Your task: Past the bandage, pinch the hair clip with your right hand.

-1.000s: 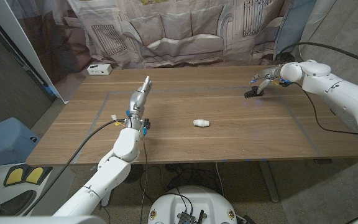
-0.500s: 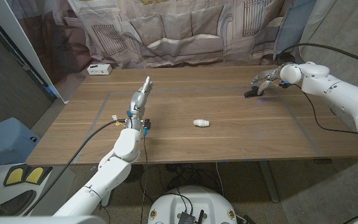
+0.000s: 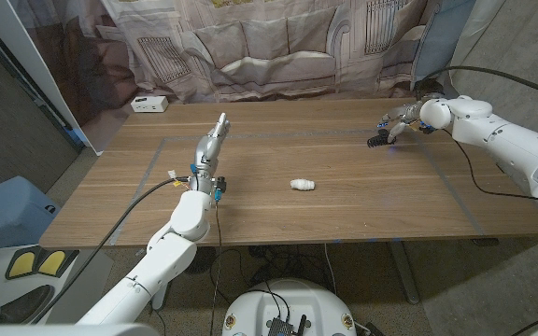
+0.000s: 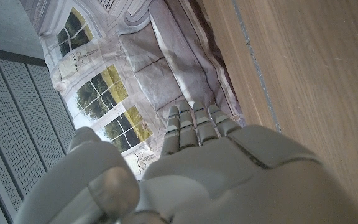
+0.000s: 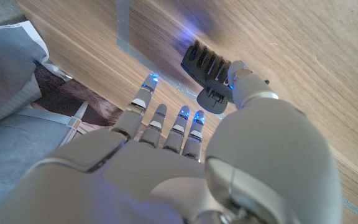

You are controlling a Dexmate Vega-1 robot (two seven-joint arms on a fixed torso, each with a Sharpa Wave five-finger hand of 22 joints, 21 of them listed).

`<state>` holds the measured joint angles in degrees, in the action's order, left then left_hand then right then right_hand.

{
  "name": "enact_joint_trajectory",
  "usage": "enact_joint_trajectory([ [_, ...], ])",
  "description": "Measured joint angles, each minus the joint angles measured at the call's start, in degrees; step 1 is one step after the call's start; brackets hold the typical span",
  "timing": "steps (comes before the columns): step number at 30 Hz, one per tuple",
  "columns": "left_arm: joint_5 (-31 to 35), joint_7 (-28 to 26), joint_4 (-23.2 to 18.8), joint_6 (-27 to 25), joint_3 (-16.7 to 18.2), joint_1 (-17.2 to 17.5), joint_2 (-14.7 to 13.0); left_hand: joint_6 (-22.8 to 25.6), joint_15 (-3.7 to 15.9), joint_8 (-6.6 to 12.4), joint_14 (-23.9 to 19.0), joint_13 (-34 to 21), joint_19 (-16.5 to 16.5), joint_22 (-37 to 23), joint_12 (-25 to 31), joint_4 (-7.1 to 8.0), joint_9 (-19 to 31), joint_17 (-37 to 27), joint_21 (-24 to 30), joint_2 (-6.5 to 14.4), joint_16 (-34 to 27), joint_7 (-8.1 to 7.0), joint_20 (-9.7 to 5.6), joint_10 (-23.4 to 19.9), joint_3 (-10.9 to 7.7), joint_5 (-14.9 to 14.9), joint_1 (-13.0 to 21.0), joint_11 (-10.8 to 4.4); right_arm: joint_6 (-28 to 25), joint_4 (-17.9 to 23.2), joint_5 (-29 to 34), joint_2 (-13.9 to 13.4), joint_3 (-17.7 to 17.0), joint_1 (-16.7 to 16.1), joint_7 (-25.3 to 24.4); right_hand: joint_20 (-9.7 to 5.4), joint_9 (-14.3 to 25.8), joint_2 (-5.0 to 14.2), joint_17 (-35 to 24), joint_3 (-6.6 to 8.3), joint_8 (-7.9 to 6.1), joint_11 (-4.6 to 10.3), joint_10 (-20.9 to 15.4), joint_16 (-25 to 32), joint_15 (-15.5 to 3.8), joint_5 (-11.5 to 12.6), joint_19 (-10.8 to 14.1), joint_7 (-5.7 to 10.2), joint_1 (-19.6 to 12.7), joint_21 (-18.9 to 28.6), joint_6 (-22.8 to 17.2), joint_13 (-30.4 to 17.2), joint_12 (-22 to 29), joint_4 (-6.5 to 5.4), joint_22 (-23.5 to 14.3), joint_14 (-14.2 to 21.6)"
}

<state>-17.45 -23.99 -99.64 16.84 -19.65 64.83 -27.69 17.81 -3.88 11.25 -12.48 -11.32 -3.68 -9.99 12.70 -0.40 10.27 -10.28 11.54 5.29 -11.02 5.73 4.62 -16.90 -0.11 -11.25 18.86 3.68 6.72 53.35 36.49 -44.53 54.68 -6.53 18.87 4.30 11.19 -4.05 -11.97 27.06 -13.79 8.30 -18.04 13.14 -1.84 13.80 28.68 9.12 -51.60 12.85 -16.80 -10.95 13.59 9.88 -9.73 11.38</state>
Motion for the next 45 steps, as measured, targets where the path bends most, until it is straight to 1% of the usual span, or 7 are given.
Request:
enact_joint_trajectory([
  [4, -0.04, 0.03, 0.00, -0.18, -0.09, -0.23, 0.00, 0.00, 0.00, 0.00, 0.00, 0.00, 0.00, 0.00, 0.00, 0.00, 0.00, 0.00, 0.00, 0.00, 0.00, 0.00, 0.00, 0.00, 0.00, 0.00, 0.00, 0.00, 0.48, -0.99, 0.07, 0.41, 0.48, 0.26, -0.79, -0.24, 0.00, -0.30, 0.00, 0.00, 0.00, 0.32, -0.31, 0.00, 0.40, 0.00, 0.24, 0.01, -0.30, 0.00, -0.80, 0.00, 0.00, 0.00, 0.00, 0.41],
  [5, -0.05, 0.04, 0.00, -0.20, -0.10, -0.25, 0.00, 0.00, 0.00, -0.03, 0.00, 0.00, 0.00, 0.00, 0.00, 0.00, 0.00, 0.00, 0.00, 0.00, 0.00, 0.00, 0.00, 0.00, 0.00, 0.00, 0.00, 0.00, 0.53, -1.29, 0.08, 0.53, 0.62, 0.35, -0.86, -0.29, 0.01, -0.29, 0.00, 0.00, -0.15, 0.10, -0.53, 0.12, 0.17, 0.00, 0.32, 0.20, -0.31, 0.00, -1.01, 0.00, 0.00, 0.00, 0.00, 0.64],
  [11, -0.08, 0.06, 0.22, -0.41, -0.27, -0.53, 0.02, 0.00, 0.00, -0.24, 0.00, 0.00, 0.00, 0.00, 0.00, -0.24, 0.00, 0.00, 0.00, 0.00, 0.00, 0.00, 0.00, 0.00, -0.24, 0.00, 0.00, 0.00, 1.04, -2.77, 0.03, 1.03, 1.27, 0.76, -2.14, -0.21, 0.01, -0.37, 0.00, 0.24, -0.42, 0.72, -2.16, 0.22, -0.12, 0.17, 1.02, 0.69, -0.84, 0.00, -2.57, 0.00, 0.41, -0.24, 0.00, 1.93],
  [24, -0.21, 0.07, 0.73, -0.55, -0.47, -0.99, 0.12, 0.00, 0.00, -0.24, 0.00, 0.00, 0.00, 0.00, 0.00, -0.24, -0.01, 0.00, 0.00, 0.00, 0.00, 0.00, 0.00, -0.31, -0.24, 0.00, 0.00, -0.31, 1.90, -5.05, -0.49, 1.81, 2.17, 1.55, -3.96, -0.61, 0.01, 0.30, -0.06, 0.47, -1.27, 1.46, -6.18, 0.87, -0.58, 0.20, 3.48, 1.74, -1.95, 0.00, -6.65, 0.00, 1.27, -0.47, 0.00, 4.95],
  [28, -0.22, 0.07, 0.92, -0.55, -0.51, -1.14, 0.15, 0.00, 0.00, -0.23, 0.00, 0.00, 0.00, 0.00, 0.00, -0.24, -0.01, 0.00, 0.00, 0.00, 0.00, 0.00, 0.00, -0.31, -0.24, 0.00, 0.00, -0.31, 2.22, -5.68, -0.75, 2.10, 2.40, 1.78, -4.54, -0.80, 0.01, 0.42, -0.17, 0.47, -1.49, 1.94, -6.64, 0.89, -0.57, 0.20, 3.66, 2.14, -2.07, 0.00, -7.47, 0.00, 1.27, -0.47, 0.00, 5.56],
  [36, -0.33, 0.07, 1.36, -0.55, -0.57, -1.41, 0.27, 0.00, 0.00, -0.23, 0.00, 0.00, 0.00, 0.00, 0.01, -0.24, -0.01, 0.00, 0.00, 0.00, 0.00, 0.00, 0.00, -0.31, -0.24, 0.00, 0.00, -0.31, 2.71, -7.33, -1.05, 2.89, 3.23, 2.30, -5.76, -0.92, 0.01, 0.62, -0.17, 0.47, -1.70, 2.02, -7.79, 1.28, -0.60, 0.20, 4.40, 2.26, -2.88, 0.00, -8.60, 0.30, 1.27, -0.48, 0.00, 6.73],
  [45, -0.53, 0.07, 1.68, -0.56, -0.64, -1.57, 0.35, 0.00, 0.00, -0.23, 0.00, 0.00, 0.00, 0.00, 0.01, -0.24, -0.01, 0.00, 0.00, 0.00, 0.00, 0.00, -0.01, -0.31, -0.24, 0.00, 0.00, -0.31, 2.90, -7.86, -1.38, 3.04, 3.70, 2.50, -6.44, -1.13, -0.12, 1.14, -0.16, 0.47, -2.30, 3.08, -10.66, 1.94, -0.61, 0.19, 5.63, 2.89, -3.40, 0.00, -12.12, 0.29, 1.71, -0.48, -0.30, 8.79],
])
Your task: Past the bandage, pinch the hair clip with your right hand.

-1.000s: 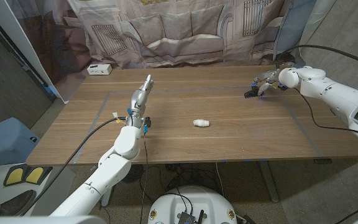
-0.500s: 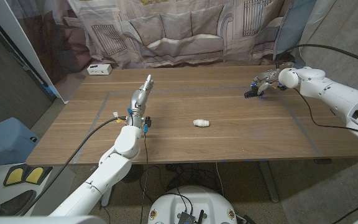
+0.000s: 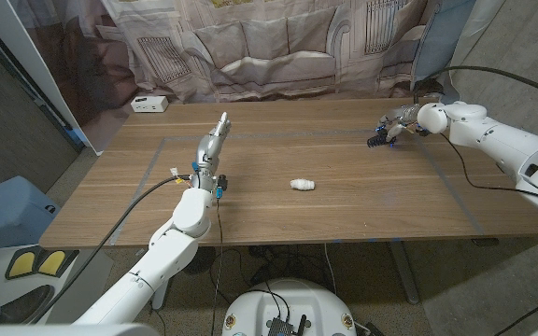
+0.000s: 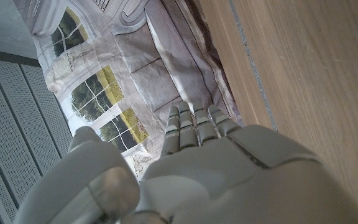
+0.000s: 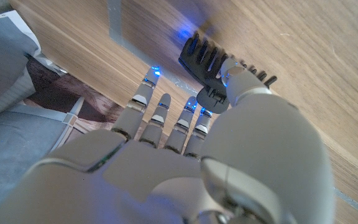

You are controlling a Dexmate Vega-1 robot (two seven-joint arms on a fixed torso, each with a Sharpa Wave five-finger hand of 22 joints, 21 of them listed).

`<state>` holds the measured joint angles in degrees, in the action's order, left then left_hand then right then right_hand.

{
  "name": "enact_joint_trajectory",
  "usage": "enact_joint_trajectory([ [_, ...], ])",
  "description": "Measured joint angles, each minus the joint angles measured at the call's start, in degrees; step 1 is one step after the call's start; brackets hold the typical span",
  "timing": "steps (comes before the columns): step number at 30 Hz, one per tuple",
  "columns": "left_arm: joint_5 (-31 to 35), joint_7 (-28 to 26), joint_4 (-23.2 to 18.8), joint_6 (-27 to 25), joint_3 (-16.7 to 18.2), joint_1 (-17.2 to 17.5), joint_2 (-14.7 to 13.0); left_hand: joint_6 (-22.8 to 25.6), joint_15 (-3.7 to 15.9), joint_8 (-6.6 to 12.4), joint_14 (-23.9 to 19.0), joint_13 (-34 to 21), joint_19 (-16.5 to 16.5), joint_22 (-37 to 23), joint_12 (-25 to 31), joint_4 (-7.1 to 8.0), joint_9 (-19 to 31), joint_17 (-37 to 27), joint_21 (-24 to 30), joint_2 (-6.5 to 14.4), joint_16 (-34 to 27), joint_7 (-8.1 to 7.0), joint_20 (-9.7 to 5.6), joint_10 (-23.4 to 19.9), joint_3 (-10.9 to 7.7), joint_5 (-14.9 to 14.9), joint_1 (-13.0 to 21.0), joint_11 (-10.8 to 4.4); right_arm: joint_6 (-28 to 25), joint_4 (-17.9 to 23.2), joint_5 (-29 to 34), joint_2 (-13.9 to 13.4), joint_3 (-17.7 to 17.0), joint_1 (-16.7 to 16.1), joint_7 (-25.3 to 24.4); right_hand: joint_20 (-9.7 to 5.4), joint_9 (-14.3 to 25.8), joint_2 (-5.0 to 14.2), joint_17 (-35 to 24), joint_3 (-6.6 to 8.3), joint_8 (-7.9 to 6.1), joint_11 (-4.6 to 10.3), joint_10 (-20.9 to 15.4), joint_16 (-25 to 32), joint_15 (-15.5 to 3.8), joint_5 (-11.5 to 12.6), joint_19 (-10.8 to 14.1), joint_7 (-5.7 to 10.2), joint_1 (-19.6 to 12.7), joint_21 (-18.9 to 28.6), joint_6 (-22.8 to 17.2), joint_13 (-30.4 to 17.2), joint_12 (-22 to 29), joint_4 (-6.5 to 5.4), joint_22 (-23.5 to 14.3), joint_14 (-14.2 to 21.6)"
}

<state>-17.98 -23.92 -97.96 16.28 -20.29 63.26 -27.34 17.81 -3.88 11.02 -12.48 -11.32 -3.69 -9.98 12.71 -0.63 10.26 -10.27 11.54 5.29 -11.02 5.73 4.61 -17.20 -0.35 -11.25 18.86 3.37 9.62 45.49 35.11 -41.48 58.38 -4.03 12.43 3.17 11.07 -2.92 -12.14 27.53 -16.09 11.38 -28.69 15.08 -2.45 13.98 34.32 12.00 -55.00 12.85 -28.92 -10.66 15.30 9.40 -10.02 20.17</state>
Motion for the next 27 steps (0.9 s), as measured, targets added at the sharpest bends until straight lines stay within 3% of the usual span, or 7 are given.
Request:
enact_joint_trajectory([
  [15, -0.52, 0.39, 0.69, 0.33, -0.17, -0.33, 0.09, 0.11, 0.00, 0.00, 0.00, 0.00, 0.00, 0.00, 0.00, 0.00, 0.00, 0.00, 0.00, 0.00, 0.00, -0.12, 0.00, 0.00, 0.00, 0.00, 0.00, 0.00, -0.99, 2.87, -0.38, -1.47, -0.50, -1.05, -0.21, -0.30, -0.16, 0.59, -0.27, -1.07, -1.12, 0.39, -5.31, 1.33, -0.09, -0.19, 2.35, 0.47, -1.03, 0.39, -4.96, -0.01, 0.62, -0.37, 0.01, 4.00],
  [27, -0.83, 0.69, 1.16, 0.66, -0.22, -0.45, 0.15, 0.22, 0.00, 0.00, 0.00, 0.00, 0.00, 0.00, 0.01, 0.00, 0.00, 0.00, 0.00, 0.00, 0.00, -0.22, 0.00, 0.00, 0.00, 0.00, 0.00, 0.00, -2.30, 5.63, -0.26, -2.61, -1.56, -2.32, 0.25, -0.40, -0.16, 0.98, -0.55, -1.63, -1.57, 0.49, -7.25, 1.77, -0.12, -0.25, 3.48, 0.39, -1.42, 0.39, -7.53, -0.01, 0.61, -0.61, 0.01, 5.65],
])
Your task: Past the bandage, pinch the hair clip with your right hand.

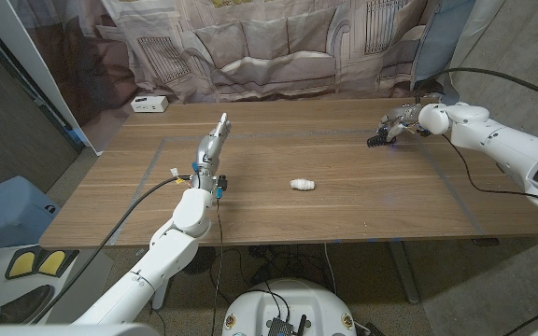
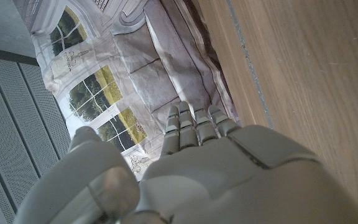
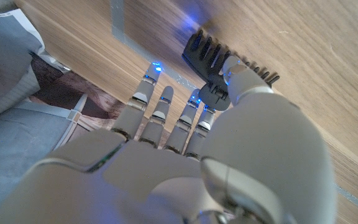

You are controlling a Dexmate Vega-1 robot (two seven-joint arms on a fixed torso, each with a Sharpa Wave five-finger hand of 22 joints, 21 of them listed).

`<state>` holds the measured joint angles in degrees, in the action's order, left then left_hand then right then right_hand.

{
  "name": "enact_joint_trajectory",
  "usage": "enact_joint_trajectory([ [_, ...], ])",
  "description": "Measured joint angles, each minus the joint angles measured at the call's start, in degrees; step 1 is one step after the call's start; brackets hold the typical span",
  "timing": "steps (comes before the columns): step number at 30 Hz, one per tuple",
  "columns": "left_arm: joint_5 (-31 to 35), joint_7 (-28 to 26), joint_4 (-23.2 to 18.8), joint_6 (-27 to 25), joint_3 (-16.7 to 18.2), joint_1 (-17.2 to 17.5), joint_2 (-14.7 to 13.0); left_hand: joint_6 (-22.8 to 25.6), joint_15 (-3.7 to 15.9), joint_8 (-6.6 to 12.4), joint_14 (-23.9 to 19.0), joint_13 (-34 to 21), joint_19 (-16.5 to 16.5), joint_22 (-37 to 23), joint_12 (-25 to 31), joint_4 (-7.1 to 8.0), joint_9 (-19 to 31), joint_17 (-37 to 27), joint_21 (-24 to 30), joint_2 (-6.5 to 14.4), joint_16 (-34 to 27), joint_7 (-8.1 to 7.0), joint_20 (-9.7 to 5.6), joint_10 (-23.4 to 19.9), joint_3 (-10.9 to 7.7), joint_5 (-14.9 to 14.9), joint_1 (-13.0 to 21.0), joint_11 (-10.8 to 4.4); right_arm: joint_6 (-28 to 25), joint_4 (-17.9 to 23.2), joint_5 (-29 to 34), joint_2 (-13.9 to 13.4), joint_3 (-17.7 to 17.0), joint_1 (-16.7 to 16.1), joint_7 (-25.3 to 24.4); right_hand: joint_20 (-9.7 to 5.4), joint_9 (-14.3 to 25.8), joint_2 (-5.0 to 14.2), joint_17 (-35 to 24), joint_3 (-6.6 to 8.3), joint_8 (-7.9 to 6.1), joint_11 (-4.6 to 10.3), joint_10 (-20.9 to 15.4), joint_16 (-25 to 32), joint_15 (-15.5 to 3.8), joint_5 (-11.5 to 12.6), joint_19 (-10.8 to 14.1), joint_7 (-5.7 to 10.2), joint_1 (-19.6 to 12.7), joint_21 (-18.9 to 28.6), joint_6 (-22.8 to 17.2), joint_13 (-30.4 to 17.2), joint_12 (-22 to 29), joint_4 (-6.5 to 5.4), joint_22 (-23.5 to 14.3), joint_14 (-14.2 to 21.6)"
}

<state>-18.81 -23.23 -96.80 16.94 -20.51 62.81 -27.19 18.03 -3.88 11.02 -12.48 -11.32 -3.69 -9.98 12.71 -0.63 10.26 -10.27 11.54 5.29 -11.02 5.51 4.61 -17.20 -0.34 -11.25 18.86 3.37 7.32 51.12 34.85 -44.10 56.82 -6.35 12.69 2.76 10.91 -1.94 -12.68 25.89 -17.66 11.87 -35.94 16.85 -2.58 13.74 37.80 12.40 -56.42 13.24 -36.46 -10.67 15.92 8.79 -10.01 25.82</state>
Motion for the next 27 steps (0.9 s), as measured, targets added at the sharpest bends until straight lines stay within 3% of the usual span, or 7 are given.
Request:
enact_joint_trajectory([
  [20, -0.28, 0.37, 0.50, 0.15, -0.27, -0.34, 0.05, -0.01, 0.00, 0.00, 0.00, 0.00, 0.00, 0.00, 0.01, -0.18, 0.00, 0.00, 0.00, 0.00, 0.00, 0.01, 0.00, 0.00, -0.18, 0.00, 0.00, 0.00, -2.21, 5.42, 0.81, -2.39, -2.44, -2.38, 0.98, -0.21, 0.00, 0.30, 0.18, -0.36, -0.42, 0.01, -3.11, 0.56, -0.28, -0.44, 1.84, 0.10, -0.30, 0.31, -3.37, -0.01, 0.00, 0.05, 0.01, 2.95],
  [27, -0.54, 0.58, 0.57, 0.15, -0.30, -0.37, 0.06, -0.01, 0.00, 0.00, 0.00, 0.00, 0.00, 0.00, 0.02, -0.18, 0.00, 0.00, 0.00, 0.01, 0.00, 0.01, 0.00, 0.00, -0.18, 0.00, 0.01, 0.00, -2.34, 7.37, 0.90, -3.25, -3.50, -3.51, 1.02, -0.31, -0.01, 0.29, 0.40, -0.60, -0.75, 0.07, -5.29, 0.56, -0.27, -0.44, 2.99, 0.07, -0.30, 0.53, -5.28, -0.01, 0.22, -0.18, 0.01, 5.63],
])
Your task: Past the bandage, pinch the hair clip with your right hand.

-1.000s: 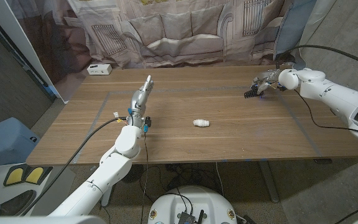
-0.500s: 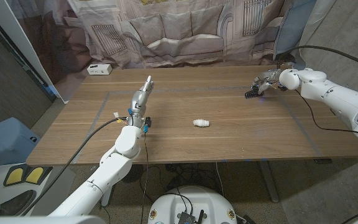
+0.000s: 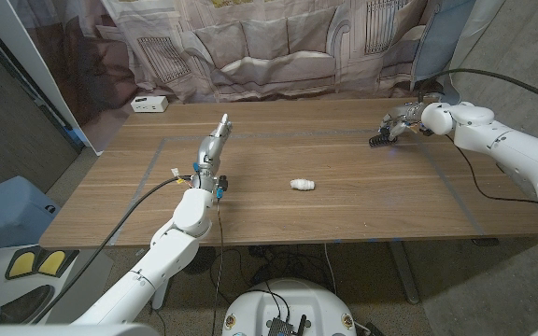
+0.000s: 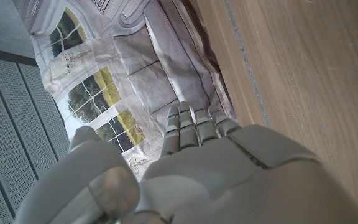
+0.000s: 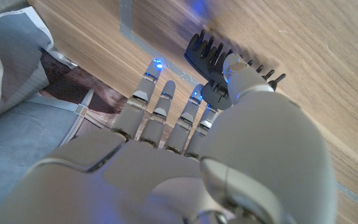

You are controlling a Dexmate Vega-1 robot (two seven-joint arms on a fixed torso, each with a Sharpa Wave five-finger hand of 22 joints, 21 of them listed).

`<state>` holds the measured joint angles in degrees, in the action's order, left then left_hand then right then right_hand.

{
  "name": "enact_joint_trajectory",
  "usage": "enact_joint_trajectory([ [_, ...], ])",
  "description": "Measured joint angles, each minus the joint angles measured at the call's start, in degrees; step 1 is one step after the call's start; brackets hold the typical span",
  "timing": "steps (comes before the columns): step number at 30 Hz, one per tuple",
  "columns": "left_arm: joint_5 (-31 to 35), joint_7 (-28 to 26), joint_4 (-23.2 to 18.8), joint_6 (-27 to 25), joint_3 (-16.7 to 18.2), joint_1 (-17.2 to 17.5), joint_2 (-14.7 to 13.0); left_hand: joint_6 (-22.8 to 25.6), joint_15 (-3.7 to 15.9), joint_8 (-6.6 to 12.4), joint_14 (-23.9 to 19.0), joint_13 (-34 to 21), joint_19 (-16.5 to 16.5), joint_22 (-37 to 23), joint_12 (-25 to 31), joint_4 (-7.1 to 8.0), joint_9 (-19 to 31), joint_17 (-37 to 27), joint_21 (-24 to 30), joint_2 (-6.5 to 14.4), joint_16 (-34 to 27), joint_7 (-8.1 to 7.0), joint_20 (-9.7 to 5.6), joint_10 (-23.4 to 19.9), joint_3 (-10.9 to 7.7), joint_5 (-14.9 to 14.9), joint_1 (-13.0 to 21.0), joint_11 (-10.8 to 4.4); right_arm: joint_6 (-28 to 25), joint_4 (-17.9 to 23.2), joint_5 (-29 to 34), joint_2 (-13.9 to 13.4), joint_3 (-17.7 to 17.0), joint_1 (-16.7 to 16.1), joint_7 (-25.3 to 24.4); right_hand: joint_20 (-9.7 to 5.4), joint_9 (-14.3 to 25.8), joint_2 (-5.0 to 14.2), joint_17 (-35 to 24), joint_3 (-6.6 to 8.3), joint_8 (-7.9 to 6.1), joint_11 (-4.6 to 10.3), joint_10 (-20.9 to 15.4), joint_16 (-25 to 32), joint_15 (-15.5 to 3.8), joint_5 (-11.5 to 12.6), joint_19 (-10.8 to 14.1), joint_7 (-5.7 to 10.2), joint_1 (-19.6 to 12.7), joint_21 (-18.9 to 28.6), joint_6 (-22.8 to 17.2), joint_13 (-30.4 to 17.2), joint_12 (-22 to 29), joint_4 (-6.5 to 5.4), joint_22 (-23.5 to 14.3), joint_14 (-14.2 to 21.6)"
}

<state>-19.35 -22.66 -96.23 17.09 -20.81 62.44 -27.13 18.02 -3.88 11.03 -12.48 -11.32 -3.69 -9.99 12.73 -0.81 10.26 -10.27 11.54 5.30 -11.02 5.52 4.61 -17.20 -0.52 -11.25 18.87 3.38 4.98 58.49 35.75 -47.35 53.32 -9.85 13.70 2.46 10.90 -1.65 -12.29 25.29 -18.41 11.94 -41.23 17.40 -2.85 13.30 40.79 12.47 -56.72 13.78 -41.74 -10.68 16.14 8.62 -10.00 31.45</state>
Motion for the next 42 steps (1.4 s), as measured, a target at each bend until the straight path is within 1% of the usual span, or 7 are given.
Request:
enact_joint_trajectory([
  [6, -0.16, 0.10, 0.30, 0.05, -0.06, -0.09, 0.06, 0.00, 0.00, 0.00, 0.00, 0.00, 0.30, 0.00, 0.02, 0.00, 0.00, 0.00, 0.00, 0.30, 0.00, 0.00, 0.30, 0.00, 0.00, 0.00, 0.30, 0.00, -0.11, 1.41, 0.21, -0.58, -1.02, -1.09, -1.07, -0.31, -0.13, -0.40, 0.53, -0.14, -0.46, -0.01, -3.18, 0.40, -0.45, -0.01, 1.09, 0.11, 0.38, 0.00, -2.94, 0.00, 0.00, 0.15, 0.00, 3.29],
  [16, -0.60, 0.37, 0.31, 0.06, -0.04, -0.07, -0.08, 0.00, 0.00, 0.00, 0.00, 0.00, 0.30, 0.00, -0.26, 0.01, 0.00, 0.00, 0.00, 0.30, 0.00, 0.00, 0.30, 0.00, 0.01, 0.00, 0.30, 0.00, -0.18, 3.55, 0.56, -1.16, -2.38, -2.58, -2.55, -0.71, -0.08, -1.38, 0.85, -0.54, -0.80, -0.22, -7.20, 0.62, -0.90, -0.05, 3.14, 0.54, 1.38, 0.21, -4.57, 0.02, 0.04, -0.28, 0.00, 8.49],
  [18, -0.65, 0.40, 0.30, 0.06, -0.02, -0.04, -0.12, 0.00, 0.00, 0.00, 0.00, 0.00, 0.30, 0.00, -0.25, -0.07, 0.00, 0.00, -0.33, 0.30, 0.00, 0.00, 0.30, 0.00, -0.07, 0.00, 0.30, 0.00, -0.27, 3.99, 0.60, -1.26, -2.65, -2.84, -2.70, -0.71, -0.08, -1.37, 0.85, -0.64, -1.07, -0.17, -8.33, 0.84, -1.07, -0.06, 3.55, 1.44, 1.39, 0.21, -5.48, 0.03, 0.41, -0.47, 0.00, 9.63],
  [23, -0.82, 0.44, 0.27, 0.06, 0.10, 0.10, -0.21, 0.00, 0.00, 0.00, 0.00, 0.00, 0.30, 0.00, -0.25, -0.14, 0.00, 0.00, -0.34, 0.31, 0.00, 0.00, 0.30, 0.00, -0.14, 0.00, 0.28, 0.00, -0.67, 4.95, 0.69, -1.44, -3.35, -3.48, -3.28, -0.89, -0.08, -1.73, 0.81, -0.88, -2.17, -0.17, -11.21, 1.27, -1.78, -0.16, 4.18, 1.45, 2.09, 0.21, -5.50, 0.18, 0.54, -0.71, 0.00, 12.17],
  [25, -0.92, 0.46, 0.27, 0.07, 0.19, 0.20, -0.26, 0.00, 0.00, 0.00, 0.00, 0.00, 0.30, 0.00, -0.25, -0.14, 0.00, 0.00, -0.34, 0.60, 0.00, 0.00, 0.30, 0.00, -0.14, 0.00, -0.01, 0.00, -0.91, 5.31, 0.70, -1.54, -3.62, -3.77, -3.66, -0.81, -0.08, -1.74, 0.84, -0.88, -2.17, -0.06, -11.71, 1.27, -1.95, -0.17, 4.26, 2.26, 2.21, 0.21, -6.31, 0.17, 0.74, -0.71, 0.00, 12.80],
  [35, -1.36, 0.71, 0.43, 0.32, 0.28, 0.32, -0.31, 0.00, 0.00, 0.00, 0.00, 0.00, 0.30, 0.00, -0.25, -0.14, 0.00, 0.00, -0.34, 0.60, 0.00, 0.00, 0.30, 0.00, -0.14, 0.25, -0.01, 0.00, -1.42, 7.01, 0.58, -2.04, -4.97, -5.18, -4.96, -1.12, -0.08, -1.70, 0.84, -1.63, -2.96, -0.17, -15.31, 1.27, -2.68, 0.04, 4.57, 2.21, 3.00, 0.21, -6.37, 0.08, 0.85, -1.01, 0.01, 15.54],
  [42, -1.62, 0.95, 0.74, 0.48, 0.31, 0.35, -0.32, 0.00, 0.00, 0.00, 0.00, 0.00, 0.30, 0.00, -0.25, -0.14, 0.00, 0.00, -0.33, 0.60, 0.00, 0.00, 0.29, 0.00, -0.14, 0.25, -0.01, 0.00, -1.82, 8.21, 0.33, -2.44, -5.86, -6.20, -5.79, -1.12, 0.09, -1.54, 0.68, -2.01, -3.31, -0.29, -16.62, 1.27, -2.86, 0.29, 4.57, 2.20, 3.13, 0.21, -6.37, 0.09, 0.84, -1.16, 0.01, 16.05],
])
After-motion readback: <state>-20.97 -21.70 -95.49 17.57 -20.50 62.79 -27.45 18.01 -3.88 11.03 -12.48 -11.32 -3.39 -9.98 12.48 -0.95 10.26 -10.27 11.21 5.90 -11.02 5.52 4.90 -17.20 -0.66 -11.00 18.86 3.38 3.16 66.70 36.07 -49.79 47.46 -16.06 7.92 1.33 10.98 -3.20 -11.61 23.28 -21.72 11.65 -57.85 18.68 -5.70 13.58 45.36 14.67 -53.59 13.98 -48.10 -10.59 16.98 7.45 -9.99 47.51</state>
